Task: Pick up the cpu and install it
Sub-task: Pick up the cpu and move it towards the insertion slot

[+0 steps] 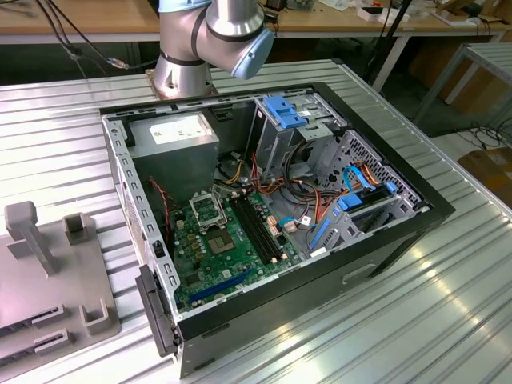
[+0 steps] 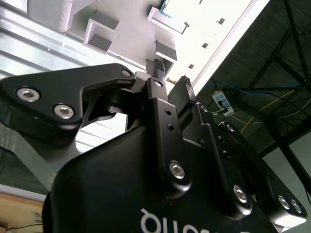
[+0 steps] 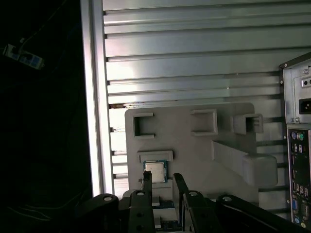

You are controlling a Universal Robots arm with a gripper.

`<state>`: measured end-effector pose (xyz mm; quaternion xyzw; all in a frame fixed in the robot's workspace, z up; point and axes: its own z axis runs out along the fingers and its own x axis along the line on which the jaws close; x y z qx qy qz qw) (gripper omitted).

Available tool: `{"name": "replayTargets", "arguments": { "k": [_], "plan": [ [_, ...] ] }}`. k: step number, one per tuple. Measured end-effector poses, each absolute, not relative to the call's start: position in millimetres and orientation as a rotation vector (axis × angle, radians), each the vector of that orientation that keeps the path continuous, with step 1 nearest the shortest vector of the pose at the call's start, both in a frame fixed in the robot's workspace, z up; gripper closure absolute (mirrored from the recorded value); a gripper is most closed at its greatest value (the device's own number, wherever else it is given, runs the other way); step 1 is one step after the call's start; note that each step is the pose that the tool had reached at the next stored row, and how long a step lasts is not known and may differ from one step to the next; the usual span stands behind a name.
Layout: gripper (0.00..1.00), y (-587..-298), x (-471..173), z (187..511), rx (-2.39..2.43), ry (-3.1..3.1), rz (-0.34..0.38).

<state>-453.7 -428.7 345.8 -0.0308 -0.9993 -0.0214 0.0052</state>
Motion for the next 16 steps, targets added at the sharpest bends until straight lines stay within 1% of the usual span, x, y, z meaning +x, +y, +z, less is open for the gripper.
{"name": "replayTargets", "arguments": {
  "k": [16],
  "plan": [
    [0.69,-430.0,-454.3,345.5,-0.096,-3.129,-0.067]
  ]
}}
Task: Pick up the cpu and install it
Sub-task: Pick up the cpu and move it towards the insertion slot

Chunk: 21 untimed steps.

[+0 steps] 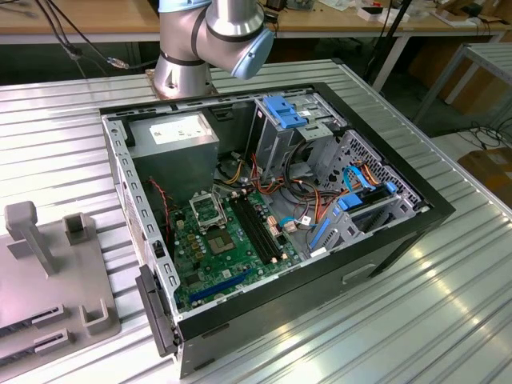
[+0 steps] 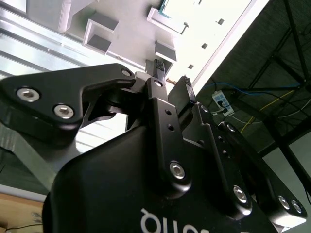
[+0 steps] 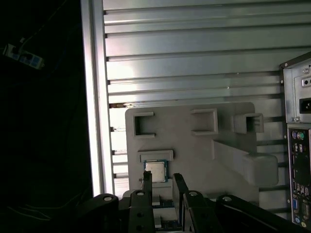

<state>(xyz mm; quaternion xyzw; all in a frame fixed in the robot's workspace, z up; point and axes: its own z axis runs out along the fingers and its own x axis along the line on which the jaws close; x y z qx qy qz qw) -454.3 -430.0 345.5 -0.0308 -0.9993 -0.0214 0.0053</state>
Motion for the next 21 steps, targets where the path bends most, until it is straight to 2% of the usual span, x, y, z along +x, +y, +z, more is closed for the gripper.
{"name": "replayTargets", "arguments": {
  "k": [21],
  "plan": [
    [0.69,-436.3,-454.4,330.7,-0.096,-3.129,-0.067]
  ]
}}
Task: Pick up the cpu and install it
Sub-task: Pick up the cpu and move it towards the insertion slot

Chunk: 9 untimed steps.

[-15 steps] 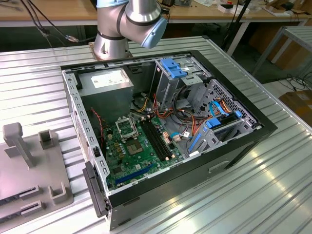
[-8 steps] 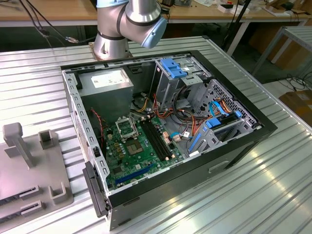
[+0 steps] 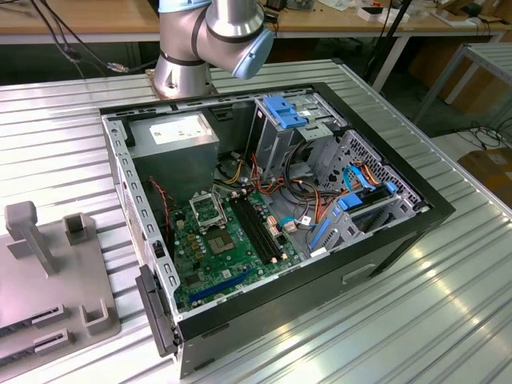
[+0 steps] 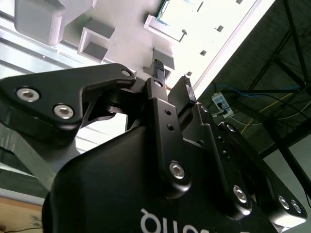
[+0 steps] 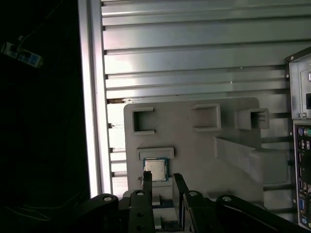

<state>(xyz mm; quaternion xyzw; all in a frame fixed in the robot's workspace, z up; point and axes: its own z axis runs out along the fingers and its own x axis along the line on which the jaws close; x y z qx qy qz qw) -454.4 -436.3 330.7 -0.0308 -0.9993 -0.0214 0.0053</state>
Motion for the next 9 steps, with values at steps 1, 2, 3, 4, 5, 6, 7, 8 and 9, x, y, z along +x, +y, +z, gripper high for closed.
{"name": "replayTargets", "arguments": {
  "k": [1,2,3,4,5,6,7,8,9],
  "plan": [
    [0.69,-436.3,-454.4,330.0,-0.096,-3.129,-0.067],
    [0.69,-436.3,-454.4,329.4,-0.096,-3.129,-0.067],
    [0.69,-436.3,-454.4,328.9,-0.096,-3.129,-0.067],
    [0.69,-436.3,-454.4,328.3,-0.096,-3.129,-0.067],
    [0.69,-436.3,-454.4,327.5,-0.096,-3.129,-0.067],
    [0.69,-436.3,-454.4,326.4,-0.096,-3.129,-0.067],
    [0.69,-436.3,-454.4,325.9,-0.096,-3.129,-0.067],
    [0.69,-436.3,-454.4,325.5,-0.096,-3.129,-0.067],
    [0.69,-436.3,-454.4,325.0,-0.096,-3.129,-0.067]
  ]
}}
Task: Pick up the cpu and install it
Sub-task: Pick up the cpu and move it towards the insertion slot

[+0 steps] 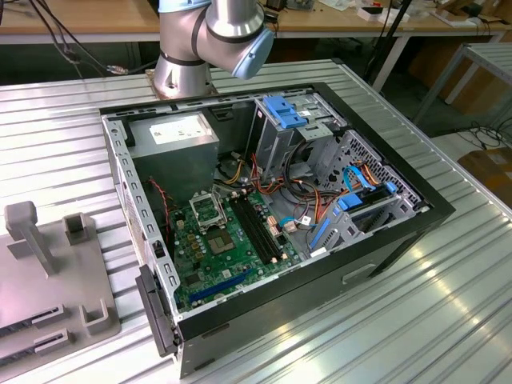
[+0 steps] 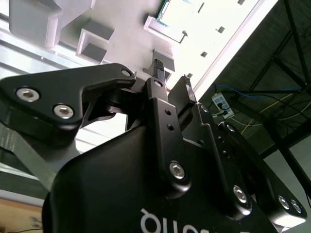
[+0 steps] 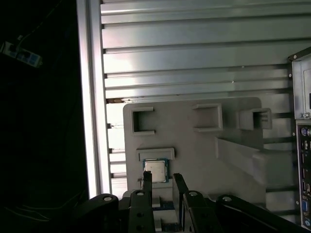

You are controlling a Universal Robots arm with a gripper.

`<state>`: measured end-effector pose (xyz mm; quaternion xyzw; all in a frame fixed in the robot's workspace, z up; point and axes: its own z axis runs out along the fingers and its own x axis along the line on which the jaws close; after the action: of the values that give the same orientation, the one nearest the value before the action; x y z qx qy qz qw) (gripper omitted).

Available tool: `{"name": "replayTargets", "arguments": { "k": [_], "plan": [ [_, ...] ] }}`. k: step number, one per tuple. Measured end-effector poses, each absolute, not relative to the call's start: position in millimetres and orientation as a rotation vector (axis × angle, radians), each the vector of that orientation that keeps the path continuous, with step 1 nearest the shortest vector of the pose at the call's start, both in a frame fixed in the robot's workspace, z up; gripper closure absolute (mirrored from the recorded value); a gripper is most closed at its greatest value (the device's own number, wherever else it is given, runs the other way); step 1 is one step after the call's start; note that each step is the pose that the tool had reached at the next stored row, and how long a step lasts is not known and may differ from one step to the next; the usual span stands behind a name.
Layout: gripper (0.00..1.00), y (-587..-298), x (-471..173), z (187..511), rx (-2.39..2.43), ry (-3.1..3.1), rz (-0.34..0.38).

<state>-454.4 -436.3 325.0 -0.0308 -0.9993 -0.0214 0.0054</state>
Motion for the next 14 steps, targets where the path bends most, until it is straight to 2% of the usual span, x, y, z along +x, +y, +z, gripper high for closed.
{"name": "replayTargets", "arguments": {
  "k": [12,13,14],
  "plan": [
    [0.68,-436.4,-454.4,323.4,-0.096,-3.129,-0.067],
    [0.62,-436.8,-454.4,322.0,-0.096,-3.129,-0.067],
    [0.62,-436.8,-454.4,320.4,-0.096,-3.129,-0.067]
  ]
}}
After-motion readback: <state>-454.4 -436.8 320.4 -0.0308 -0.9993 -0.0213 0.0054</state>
